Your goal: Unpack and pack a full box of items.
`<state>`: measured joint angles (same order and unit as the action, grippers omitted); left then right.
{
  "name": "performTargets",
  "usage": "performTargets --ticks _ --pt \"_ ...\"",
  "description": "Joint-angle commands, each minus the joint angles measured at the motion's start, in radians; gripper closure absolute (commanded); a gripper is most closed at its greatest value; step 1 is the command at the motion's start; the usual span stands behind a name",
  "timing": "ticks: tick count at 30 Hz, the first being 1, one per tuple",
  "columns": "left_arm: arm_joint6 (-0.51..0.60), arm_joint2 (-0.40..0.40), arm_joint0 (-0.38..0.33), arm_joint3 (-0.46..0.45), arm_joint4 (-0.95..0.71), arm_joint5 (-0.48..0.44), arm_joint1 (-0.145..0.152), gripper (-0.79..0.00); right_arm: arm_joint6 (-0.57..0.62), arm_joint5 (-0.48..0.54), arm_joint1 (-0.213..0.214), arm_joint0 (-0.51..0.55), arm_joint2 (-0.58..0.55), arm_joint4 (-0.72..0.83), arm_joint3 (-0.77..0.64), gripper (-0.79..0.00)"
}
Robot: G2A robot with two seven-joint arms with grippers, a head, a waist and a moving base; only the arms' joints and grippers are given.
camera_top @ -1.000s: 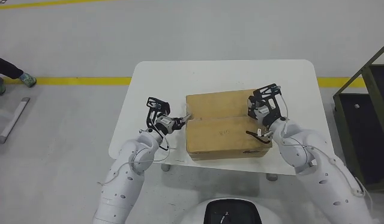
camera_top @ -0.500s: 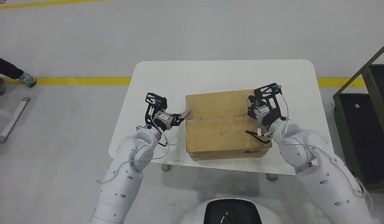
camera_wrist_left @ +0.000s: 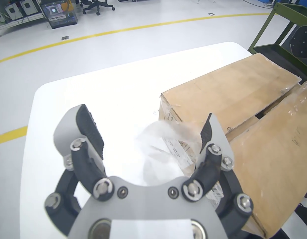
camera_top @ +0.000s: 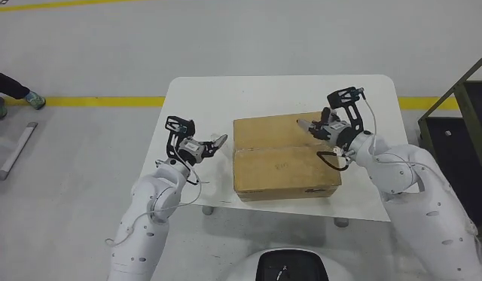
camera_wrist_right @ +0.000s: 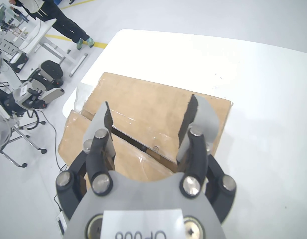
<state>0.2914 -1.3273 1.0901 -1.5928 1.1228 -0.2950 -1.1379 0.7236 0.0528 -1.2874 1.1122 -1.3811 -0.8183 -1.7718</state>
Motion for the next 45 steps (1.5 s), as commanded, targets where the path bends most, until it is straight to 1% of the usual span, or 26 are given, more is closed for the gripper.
performTargets --ticks 1,4,8,11,14,19,24,26,28,30,41,45 --pt "0.014 -0.023 0.019 -0.030 0.027 0.009 0.005 -0.785 -0.001 -0.001 0.000 0.000 0.000 0.003 0.000 -0.785" --pt "0.030 -0.052 0.049 -0.070 0.073 0.017 0.012 -0.785 -0.001 -0.001 0.000 0.000 0.000 0.003 0.000 -0.785" --pt "0.042 -0.088 0.089 -0.107 0.095 0.027 0.018 -0.785 -0.008 0.003 0.001 0.007 -0.002 0.005 -0.011 -0.785" --pt "0.080 -0.109 0.116 -0.134 0.148 0.027 0.024 -0.785 0.046 -0.010 0.003 -0.016 0.005 0.015 -0.034 -0.785" --pt "0.109 -0.130 0.145 -0.154 0.199 0.031 0.030 -0.785 0.113 -0.036 -0.001 -0.057 0.034 0.081 -0.029 -0.785" --pt "0.126 -0.174 0.189 -0.189 0.268 0.059 0.037 -0.785 0.197 -0.079 -0.013 -0.163 0.131 0.122 0.048 -0.785" --pt "0.151 -0.221 0.228 -0.224 0.288 0.110 0.040 -0.785 0.249 -0.123 -0.037 -0.309 0.244 0.173 0.158 -0.785" --pt "0.159 -0.229 0.237 -0.233 0.296 0.116 0.041 -0.785 0.282 -0.128 -0.050 -0.373 0.298 0.203 0.213 -0.785" --pt "0.159 -0.229 0.237 -0.233 0.296 0.116 0.041 -0.785 0.278 -0.132 -0.063 -0.433 0.349 0.188 0.267 -0.785" --pt "0.159 -0.229 0.237 -0.233 0.296 0.116 0.041 -0.785 0.284 -0.127 -0.074 -0.473 0.386 0.215 0.307 -0.785" --pt "0.159 -0.229 0.237 -0.233 0.296 0.116 0.041 -0.785 0.284 -0.127 -0.074 -0.473 0.386 0.215 0.307 -0.785" --pt "0.159 -0.229 0.237 -0.233 0.296 0.116 0.041 -0.785 0.277 -0.114 -0.073 -0.476 0.389 0.188 0.299 -0.785"
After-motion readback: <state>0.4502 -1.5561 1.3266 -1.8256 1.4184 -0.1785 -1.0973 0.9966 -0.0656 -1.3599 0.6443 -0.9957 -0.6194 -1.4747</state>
